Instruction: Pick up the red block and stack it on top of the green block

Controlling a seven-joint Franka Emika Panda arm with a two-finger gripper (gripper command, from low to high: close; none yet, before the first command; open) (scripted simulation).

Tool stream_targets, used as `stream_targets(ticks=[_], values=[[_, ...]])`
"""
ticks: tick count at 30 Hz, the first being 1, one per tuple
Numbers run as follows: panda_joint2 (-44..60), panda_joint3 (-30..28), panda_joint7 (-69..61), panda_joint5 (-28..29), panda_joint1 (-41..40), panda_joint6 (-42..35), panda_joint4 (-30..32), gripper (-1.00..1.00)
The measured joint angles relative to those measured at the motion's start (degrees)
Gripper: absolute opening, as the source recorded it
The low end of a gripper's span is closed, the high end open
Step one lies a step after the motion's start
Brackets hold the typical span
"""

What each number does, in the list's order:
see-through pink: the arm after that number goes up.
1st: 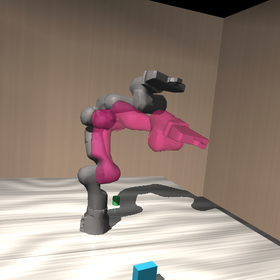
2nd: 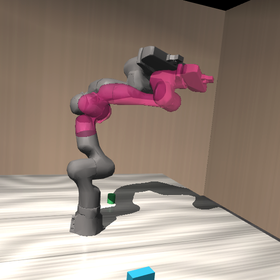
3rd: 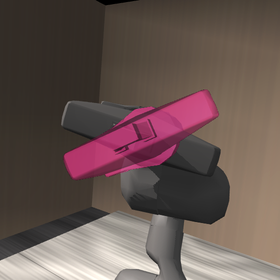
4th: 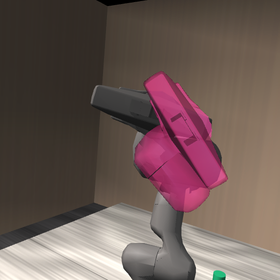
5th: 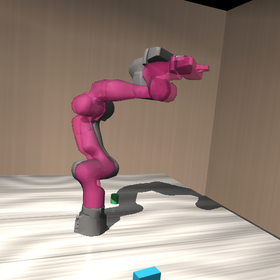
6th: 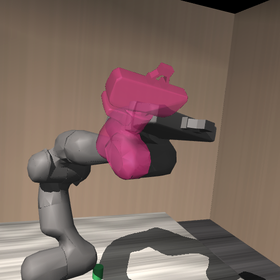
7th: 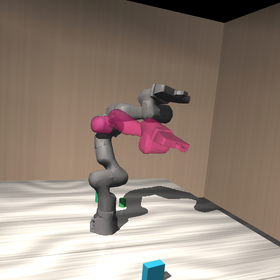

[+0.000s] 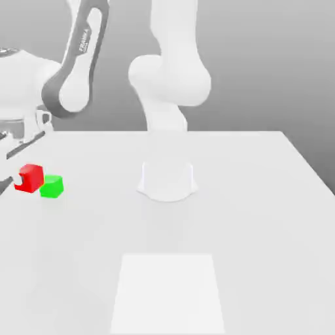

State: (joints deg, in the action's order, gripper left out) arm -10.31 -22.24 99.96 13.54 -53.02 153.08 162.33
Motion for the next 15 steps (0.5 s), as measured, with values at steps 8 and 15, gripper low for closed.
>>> stream_targets(ticks=[8, 15], values=[[2.7, -7.9, -1.8, -4.7, -5.9, 5.1, 2.6, -1.00], [13.1, -5.4, -12.6, -20.2, -4.4, 14.2, 2.4, 1.00]])
